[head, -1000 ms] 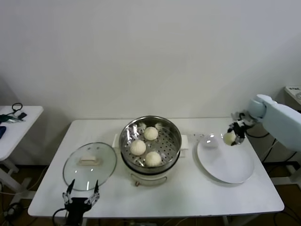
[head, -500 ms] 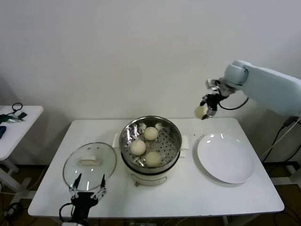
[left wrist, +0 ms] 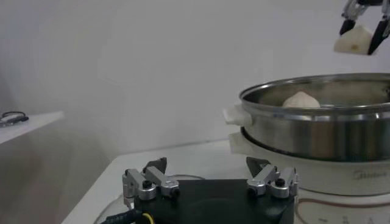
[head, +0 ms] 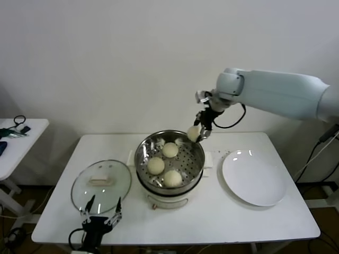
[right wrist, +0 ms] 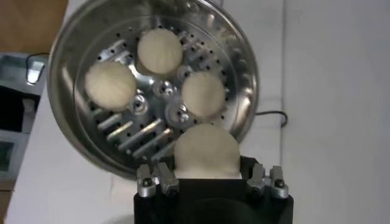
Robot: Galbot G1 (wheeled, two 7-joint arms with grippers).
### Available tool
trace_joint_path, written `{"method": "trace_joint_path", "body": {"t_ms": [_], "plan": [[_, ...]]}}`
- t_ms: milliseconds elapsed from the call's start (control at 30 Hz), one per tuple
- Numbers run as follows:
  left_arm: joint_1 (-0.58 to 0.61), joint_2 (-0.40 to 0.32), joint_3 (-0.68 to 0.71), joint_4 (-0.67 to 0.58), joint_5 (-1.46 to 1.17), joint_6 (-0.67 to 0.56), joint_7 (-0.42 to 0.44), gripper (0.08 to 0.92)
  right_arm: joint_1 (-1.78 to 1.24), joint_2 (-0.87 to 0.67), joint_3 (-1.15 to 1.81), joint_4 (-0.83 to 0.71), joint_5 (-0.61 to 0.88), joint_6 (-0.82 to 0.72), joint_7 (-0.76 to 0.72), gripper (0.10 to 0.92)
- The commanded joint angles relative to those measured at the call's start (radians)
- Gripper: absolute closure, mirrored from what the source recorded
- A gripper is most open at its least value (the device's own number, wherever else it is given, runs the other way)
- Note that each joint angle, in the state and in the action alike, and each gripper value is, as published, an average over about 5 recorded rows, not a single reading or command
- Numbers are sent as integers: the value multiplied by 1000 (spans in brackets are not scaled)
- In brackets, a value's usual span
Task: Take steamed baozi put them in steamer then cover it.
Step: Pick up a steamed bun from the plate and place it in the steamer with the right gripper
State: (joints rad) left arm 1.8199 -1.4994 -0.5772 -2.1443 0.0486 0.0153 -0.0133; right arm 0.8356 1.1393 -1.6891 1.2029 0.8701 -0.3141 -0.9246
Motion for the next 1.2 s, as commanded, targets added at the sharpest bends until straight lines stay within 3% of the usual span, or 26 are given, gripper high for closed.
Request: {"method": "trace_joint_path", "body": {"t_ms": [33,900,1200], "plan": [[0,4,-1,4,1,-2,3,177,-15,102,-75,70,101,-47,82,347],[1,1,-20,9,0,2,2,177,-136,103,-64,34,-16,-55,69,329],[6,4,-23,7,2,3,0,177,-134,88,-25,24,-18,-67,53,211]]}}
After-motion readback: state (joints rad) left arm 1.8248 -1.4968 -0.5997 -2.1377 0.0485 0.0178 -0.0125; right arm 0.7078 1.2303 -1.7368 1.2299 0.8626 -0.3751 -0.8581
